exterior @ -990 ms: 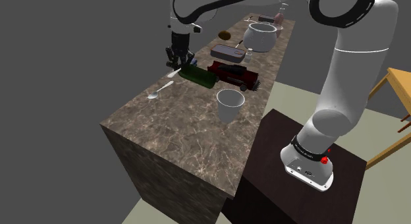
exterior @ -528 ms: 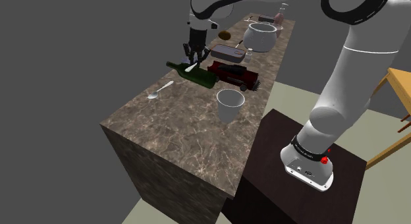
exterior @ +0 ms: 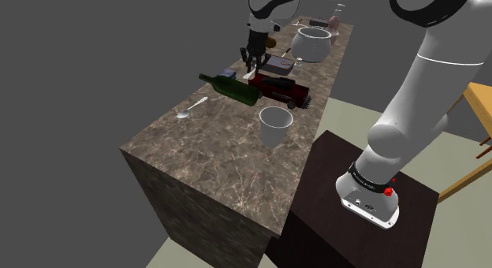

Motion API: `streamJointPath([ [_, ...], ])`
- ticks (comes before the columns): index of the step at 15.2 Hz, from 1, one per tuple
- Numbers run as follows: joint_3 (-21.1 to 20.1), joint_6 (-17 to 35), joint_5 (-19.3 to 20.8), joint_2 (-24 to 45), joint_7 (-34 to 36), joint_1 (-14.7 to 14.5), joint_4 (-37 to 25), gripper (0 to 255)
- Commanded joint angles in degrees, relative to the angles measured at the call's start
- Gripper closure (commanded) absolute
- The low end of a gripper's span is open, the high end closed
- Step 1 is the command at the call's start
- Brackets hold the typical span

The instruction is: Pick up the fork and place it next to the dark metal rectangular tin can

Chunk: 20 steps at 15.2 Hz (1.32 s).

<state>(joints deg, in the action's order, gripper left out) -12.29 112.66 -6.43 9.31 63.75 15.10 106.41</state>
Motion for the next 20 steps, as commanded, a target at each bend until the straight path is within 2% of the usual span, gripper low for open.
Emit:
streamJointPath([
  [1,1.12,-0.36,-0.18,-0.67,-2.82,1.61,0.68,255],
  [11,6.6,-3.15,0.24,1.47,-15.21,8.91,-2.75,255],
  [20,10.86,-7.16,0.75,7.75,-25.4,15.35,-11.93,255],
])
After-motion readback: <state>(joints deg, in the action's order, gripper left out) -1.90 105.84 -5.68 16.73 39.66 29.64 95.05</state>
